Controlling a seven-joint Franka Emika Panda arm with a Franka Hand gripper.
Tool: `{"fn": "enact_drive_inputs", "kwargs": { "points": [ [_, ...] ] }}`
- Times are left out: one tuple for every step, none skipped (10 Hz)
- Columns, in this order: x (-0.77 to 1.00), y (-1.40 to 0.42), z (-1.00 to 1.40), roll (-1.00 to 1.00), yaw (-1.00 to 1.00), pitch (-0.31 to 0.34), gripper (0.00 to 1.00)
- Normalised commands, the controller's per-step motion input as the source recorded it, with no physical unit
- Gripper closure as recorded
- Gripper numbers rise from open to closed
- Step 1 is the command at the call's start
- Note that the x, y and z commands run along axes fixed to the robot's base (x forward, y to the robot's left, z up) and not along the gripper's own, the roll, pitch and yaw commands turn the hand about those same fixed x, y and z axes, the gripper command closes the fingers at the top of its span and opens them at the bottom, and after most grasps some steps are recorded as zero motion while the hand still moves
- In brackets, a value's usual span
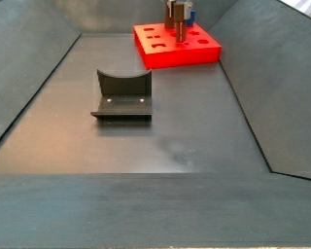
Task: Pick up the 3 prong object. Move up. Place the 3 prong object on the fixture. Regrasp the 3 prong object. Move to above the board. Insert the 3 prong object.
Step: Insert the 3 prong object.
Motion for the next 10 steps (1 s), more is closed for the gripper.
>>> {"fn": "enact_drive_inputs", "kwargs": {
  "points": [
    [0.0,0.0,-0.01,0.0,0.0,0.0,1.0],
    [-0.14,0.0,-0.36,0.0,-0.03,-0.034,1.0],
    [-0.28,0.01,-0.47,0.0,-0.12,-0.021,1.0],
    [-0.39,0.11,-0.51,0.0,-0.18,0.0,1.0],
    [-0.25,0.0,-0.64,0.0,-0.24,-0.036,1.0],
    [-0.01,-0.15,-0.79,-0.06,-0.42,-0.207,1.0],
    [0.16,-0.25,-0.85,-0.01,-0.59,-0.171,1.0],
    [0.03,-0.14,-0.83,0.0,-0.77,-0.151,1.0],
    [0.0,0.0,-0.82,-0.05,-0.69,-0.124,1.0],
    [-0.34,0.11,-0.78,0.0,-0.1,-0.049,1.0]
  ]
}}
